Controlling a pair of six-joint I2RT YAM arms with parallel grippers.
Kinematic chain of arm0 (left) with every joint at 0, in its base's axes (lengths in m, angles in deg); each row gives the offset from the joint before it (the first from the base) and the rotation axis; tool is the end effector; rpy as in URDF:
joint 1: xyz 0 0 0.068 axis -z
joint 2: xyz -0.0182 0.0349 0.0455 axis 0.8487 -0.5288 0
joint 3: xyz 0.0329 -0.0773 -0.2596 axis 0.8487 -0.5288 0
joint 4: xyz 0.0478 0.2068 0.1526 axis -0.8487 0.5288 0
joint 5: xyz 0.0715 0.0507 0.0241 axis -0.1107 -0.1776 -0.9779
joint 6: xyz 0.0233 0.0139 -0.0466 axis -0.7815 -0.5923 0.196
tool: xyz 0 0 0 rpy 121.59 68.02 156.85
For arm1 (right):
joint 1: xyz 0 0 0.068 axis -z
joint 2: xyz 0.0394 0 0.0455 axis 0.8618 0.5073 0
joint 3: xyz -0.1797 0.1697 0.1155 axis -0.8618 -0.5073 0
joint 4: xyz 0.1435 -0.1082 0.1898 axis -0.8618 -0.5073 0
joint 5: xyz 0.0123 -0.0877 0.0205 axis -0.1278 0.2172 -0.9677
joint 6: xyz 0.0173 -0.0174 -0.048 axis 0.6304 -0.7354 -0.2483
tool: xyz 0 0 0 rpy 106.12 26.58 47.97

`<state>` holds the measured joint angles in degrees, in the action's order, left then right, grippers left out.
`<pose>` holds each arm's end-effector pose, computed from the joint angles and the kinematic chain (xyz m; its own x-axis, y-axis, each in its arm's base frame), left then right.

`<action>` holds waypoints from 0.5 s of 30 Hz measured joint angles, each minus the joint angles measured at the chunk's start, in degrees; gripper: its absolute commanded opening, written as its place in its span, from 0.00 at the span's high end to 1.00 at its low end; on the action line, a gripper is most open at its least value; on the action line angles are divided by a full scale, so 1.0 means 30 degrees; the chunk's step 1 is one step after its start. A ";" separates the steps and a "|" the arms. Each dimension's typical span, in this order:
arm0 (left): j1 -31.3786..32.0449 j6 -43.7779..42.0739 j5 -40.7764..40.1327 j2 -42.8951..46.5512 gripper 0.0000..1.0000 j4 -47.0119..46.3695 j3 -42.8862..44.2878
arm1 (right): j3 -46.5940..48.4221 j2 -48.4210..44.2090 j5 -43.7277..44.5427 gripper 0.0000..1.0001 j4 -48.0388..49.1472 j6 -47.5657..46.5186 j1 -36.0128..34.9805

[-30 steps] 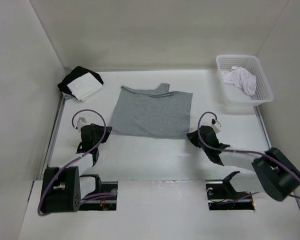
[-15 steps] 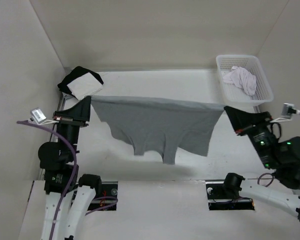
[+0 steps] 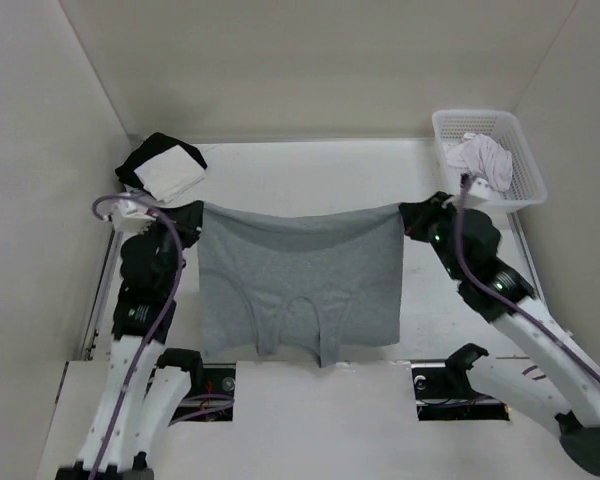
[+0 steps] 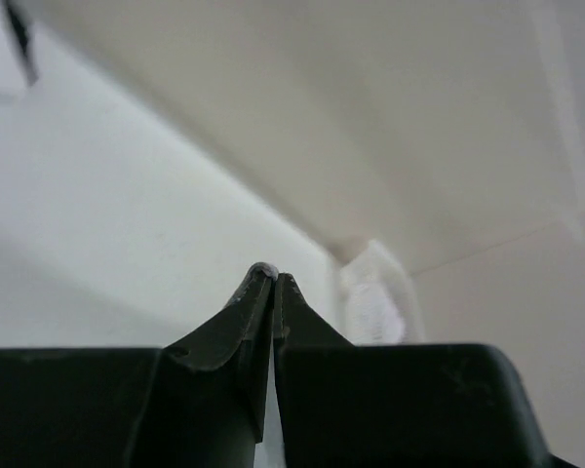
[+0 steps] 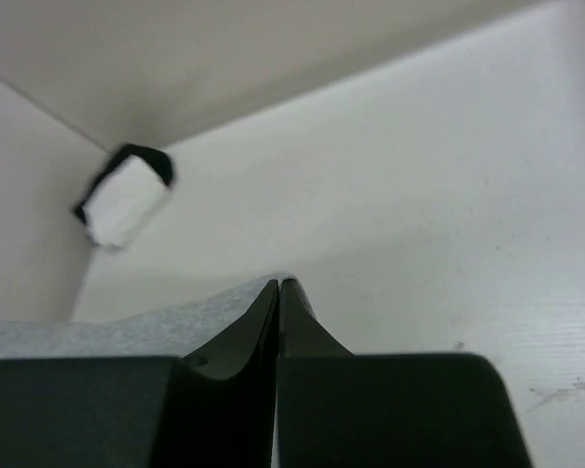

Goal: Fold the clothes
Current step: Fold the tank top

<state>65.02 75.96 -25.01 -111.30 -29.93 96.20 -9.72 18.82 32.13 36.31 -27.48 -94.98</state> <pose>0.1379 -0.0139 0.3530 -0.0049 -0.7983 -0.6023 0.0637 0.6008 -0.7969 0.1506 0.0907 0.3741 -0.2048 0.4638 -0.8619 -0.1416 0.8573 0.4950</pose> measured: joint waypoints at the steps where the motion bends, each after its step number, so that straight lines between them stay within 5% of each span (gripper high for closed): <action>1: -0.0189 0.0000 -0.0036 -0.1355 1.00 -0.0430 -0.0663 | -0.0532 0.1341 -0.1341 1.00 0.0758 0.0335 0.1457; 6: -0.0729 0.0102 -0.0466 -1.0506 1.00 -0.3657 -0.1749 | -0.0532 1.0367 -0.6084 1.00 0.4189 0.1756 0.5792; 10: -0.1005 0.0328 -0.0299 -1.6699 1.00 -0.5136 0.0612 | 0.2674 1.6240 -0.8276 1.00 0.4983 0.2470 0.7016; 15: -0.1355 0.0743 0.0678 -1.9846 1.00 -0.7213 0.4393 | 0.6069 1.8753 -0.9712 1.00 0.5807 0.2863 0.7854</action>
<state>60.95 78.19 -22.98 -170.84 -51.56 109.38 8.48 75.08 2.99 53.73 -18.89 -71.42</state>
